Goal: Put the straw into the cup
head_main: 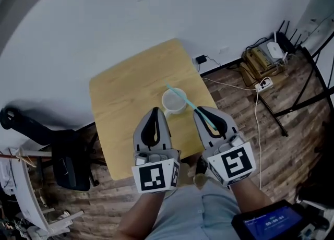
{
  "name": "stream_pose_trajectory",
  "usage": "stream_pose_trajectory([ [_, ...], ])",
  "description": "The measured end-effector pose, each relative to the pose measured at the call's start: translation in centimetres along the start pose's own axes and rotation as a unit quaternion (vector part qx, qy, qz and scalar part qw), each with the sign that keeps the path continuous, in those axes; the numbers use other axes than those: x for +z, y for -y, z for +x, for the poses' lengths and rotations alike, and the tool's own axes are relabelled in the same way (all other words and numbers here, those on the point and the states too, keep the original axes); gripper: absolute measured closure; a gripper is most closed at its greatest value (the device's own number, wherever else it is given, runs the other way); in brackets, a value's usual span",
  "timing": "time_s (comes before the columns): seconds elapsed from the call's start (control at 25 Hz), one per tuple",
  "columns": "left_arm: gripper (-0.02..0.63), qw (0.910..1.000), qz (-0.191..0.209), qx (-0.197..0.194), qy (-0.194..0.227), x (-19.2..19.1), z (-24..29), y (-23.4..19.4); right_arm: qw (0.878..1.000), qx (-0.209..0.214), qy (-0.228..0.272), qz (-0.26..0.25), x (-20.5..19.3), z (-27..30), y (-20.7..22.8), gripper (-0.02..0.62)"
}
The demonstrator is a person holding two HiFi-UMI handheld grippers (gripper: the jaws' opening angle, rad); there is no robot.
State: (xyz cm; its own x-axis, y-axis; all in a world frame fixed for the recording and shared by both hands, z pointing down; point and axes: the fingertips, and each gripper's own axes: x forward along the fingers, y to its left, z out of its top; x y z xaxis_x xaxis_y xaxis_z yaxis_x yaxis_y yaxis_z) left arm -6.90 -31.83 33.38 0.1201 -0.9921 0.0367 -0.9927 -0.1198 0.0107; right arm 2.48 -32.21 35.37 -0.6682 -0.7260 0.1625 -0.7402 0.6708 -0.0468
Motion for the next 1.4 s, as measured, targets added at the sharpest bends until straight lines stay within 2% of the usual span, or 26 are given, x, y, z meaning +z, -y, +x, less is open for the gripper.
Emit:
stream_pose_trajectory([
  [0.32, 0.609, 0.9990, -0.018, -0.010, -0.039, -4.8, 1.2, -1.4, 0.997, -0.009, -0.066, 0.027, -6.4, 2.2, 0.1, 0.569],
  [0.8, 0.609, 0.9961, -0.041, -0.012, -0.077, -9.2, 2.8, -5.3, 0.990, -0.013, -0.130, 0.046, -12.3, 6.1, -1.0, 0.569],
  [1.12, 0.609, 0.9946, -0.041, -0.027, -0.091, -10.4, 3.1, -5.0, 0.988, -0.025, -0.144, 0.056, -14.2, 6.5, -0.7, 0.566],
  [1.4, 0.609, 0.9958, -0.026, -0.034, -0.081, -8.6, 2.5, -4.6, 0.990, -0.035, -0.125, 0.057, -12.6, 6.5, 0.0, 0.518],
])
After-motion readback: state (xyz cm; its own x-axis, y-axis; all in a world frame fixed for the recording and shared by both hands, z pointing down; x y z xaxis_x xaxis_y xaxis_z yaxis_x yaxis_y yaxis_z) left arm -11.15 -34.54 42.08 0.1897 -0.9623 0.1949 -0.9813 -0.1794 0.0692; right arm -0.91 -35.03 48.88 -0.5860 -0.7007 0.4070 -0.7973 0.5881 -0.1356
